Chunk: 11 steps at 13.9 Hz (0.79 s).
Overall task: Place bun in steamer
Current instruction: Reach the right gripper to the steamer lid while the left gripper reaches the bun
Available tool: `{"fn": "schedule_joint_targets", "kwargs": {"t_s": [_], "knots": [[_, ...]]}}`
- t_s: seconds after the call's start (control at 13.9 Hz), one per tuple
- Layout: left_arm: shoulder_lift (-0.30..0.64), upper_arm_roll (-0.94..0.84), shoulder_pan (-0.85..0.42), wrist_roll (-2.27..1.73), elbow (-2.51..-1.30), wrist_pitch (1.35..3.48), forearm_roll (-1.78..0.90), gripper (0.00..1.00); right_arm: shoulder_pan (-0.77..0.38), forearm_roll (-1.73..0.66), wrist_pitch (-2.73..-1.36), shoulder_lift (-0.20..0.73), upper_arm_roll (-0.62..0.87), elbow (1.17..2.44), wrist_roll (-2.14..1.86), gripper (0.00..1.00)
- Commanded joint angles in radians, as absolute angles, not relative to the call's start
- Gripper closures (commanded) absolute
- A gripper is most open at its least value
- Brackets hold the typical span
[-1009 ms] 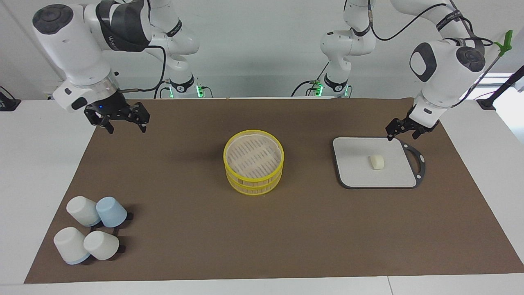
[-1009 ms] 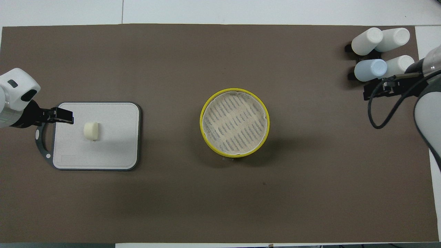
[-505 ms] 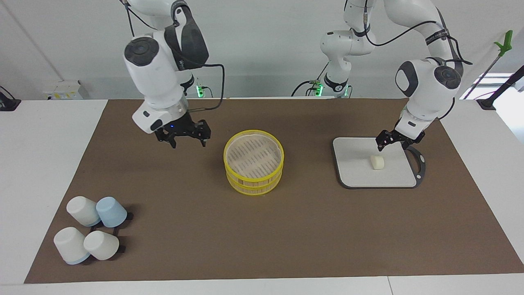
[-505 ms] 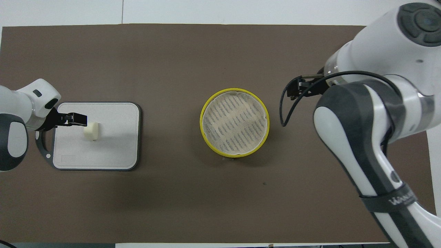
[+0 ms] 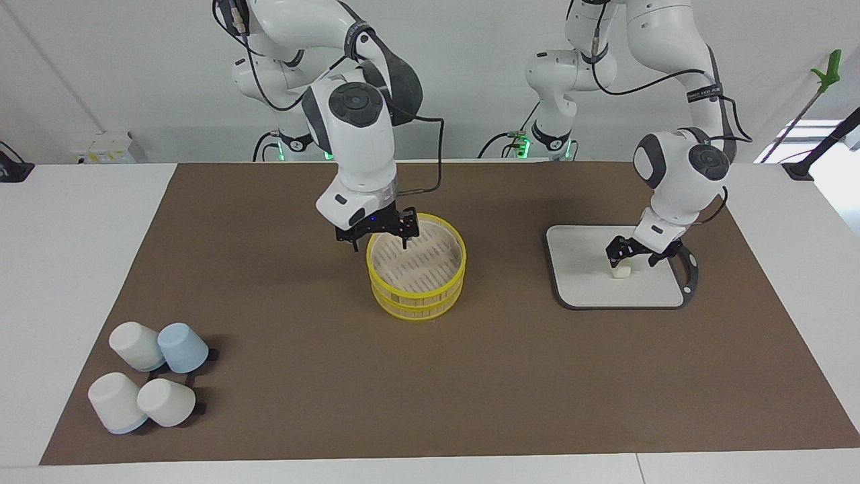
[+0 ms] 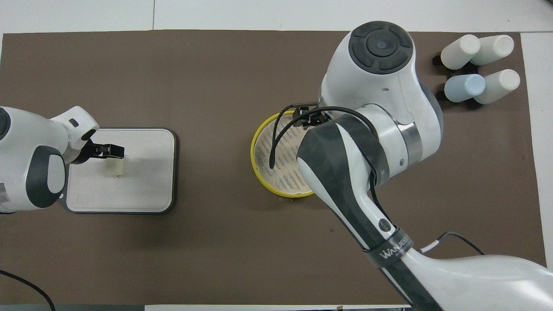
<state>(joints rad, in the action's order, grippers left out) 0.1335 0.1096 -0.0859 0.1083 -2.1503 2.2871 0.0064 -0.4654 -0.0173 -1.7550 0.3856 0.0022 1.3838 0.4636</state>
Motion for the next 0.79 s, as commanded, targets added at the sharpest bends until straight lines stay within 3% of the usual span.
{"fn": "schedule_joint_targets", "kwargs": {"t_s": [0.0,0.22,0.29,0.5,0.58,0.72], "knots": [[0.147,0.121,-0.097,0.127,-2.168,2.322,0.026,0.01,-0.549,0.003,-1.718,0.512,-0.009,1.226,0.590,0.00],[0.161,0.121,-0.110,0.126,-2.189,2.339,0.026,0.02,-0.586,0.003,-1.718,0.577,-0.006,1.157,0.667,0.00],[0.158,0.121,-0.110,0.126,-2.197,2.338,0.026,0.08,-0.615,0.005,-1.720,0.581,-0.008,1.152,0.692,0.00],[0.152,0.123,-0.112,0.124,-2.210,2.322,0.025,0.50,-0.658,0.003,-1.735,0.600,-0.005,1.150,0.750,0.01],[0.149,0.123,-0.112,0.124,-2.217,2.321,0.026,0.56,-0.660,0.003,-1.736,0.600,-0.002,1.152,0.749,0.01],[0.149,0.124,-0.112,0.126,-2.217,2.313,0.025,0.58,-0.660,0.003,-1.747,0.601,0.002,1.158,0.749,0.01]]}}
